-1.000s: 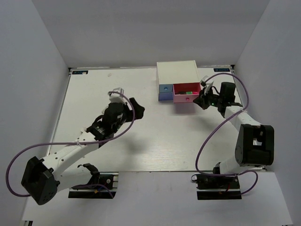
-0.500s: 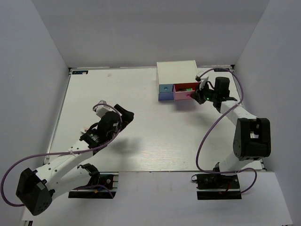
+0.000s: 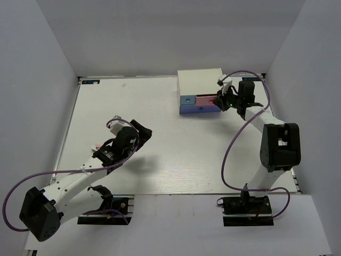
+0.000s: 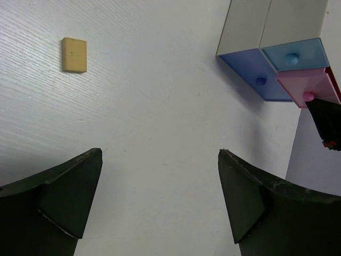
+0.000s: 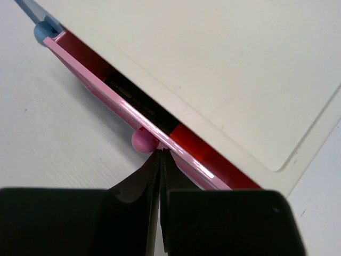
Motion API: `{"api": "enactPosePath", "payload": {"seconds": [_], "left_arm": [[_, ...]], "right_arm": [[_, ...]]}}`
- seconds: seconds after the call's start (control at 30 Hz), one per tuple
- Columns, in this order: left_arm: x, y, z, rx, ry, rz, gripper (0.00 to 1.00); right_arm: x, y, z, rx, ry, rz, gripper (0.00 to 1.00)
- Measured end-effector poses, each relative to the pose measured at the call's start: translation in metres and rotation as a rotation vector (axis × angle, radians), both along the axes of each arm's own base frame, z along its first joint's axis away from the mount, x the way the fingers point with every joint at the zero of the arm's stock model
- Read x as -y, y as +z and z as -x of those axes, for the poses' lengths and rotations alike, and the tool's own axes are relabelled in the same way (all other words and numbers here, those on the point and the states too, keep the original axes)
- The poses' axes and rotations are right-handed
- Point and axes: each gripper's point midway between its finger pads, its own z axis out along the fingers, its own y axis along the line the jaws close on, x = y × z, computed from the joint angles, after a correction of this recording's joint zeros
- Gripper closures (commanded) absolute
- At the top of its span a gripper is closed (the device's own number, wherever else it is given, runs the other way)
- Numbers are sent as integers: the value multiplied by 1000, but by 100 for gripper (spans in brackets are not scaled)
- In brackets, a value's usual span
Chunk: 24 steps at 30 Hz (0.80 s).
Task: Sort the stationery into containers
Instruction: Close the drawer in the storage box.
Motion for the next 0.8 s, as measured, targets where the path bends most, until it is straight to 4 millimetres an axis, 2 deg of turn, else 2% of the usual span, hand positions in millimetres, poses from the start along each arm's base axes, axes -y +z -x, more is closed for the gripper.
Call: {"api": "enactPosePath", "payload": {"seconds": [0.27, 0.67, 0.77, 0.8], "left_arm": [[1, -3, 1, -13, 1, 3, 1], [1, -9, 1, -33, 3, -7, 1], [-1, -12, 3, -45, 4, -14, 1], [-1, -13, 3, -48, 6, -15, 1]], "right_arm": [[-1, -2, -12, 9, -23, 24, 86], [-7, -11, -13, 13, -3, 57, 85], [-14, -13, 6, 17, 60, 54, 70], [-19, -12, 16, 18, 89, 48, 54]]}}
